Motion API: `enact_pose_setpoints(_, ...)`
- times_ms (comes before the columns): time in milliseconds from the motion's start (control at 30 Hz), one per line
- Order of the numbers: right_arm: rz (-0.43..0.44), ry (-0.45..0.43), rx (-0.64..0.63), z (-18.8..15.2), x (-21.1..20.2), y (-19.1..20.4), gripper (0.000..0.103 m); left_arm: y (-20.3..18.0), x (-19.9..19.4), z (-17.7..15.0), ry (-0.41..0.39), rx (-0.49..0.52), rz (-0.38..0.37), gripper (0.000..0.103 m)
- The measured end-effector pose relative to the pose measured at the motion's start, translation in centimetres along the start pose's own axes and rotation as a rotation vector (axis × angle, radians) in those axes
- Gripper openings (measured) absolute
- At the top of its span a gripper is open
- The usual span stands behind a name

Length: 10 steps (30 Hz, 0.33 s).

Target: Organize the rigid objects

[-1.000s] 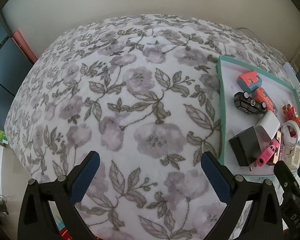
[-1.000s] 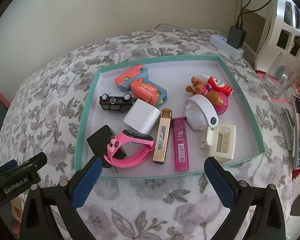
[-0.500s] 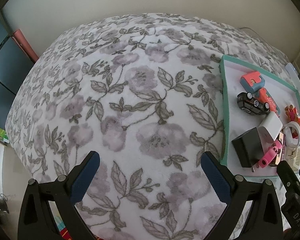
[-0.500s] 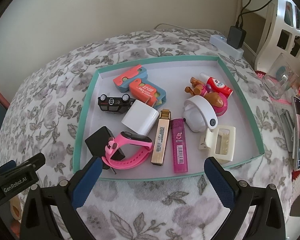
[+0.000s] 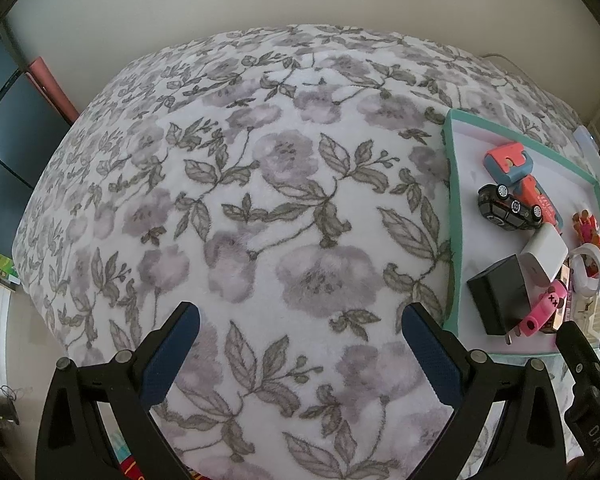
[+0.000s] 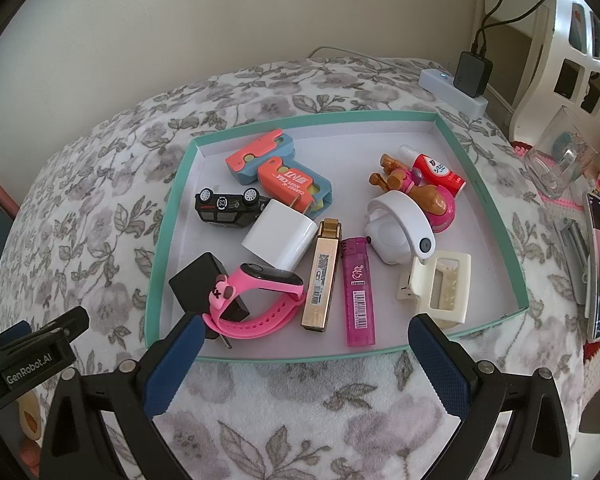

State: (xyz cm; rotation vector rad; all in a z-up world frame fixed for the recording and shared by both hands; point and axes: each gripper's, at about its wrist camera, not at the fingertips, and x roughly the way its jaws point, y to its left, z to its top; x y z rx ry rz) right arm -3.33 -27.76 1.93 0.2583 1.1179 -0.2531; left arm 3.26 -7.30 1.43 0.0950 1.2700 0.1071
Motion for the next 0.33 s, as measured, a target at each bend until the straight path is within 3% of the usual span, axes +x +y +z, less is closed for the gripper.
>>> enact_pose_setpoints(333, -0.001, 0.000, 0.000, 0.00, 0.02, 0.00, 0.103, -0.05, -0.03, -0.14, -0.003, 0.009, -0.003, 0.101)
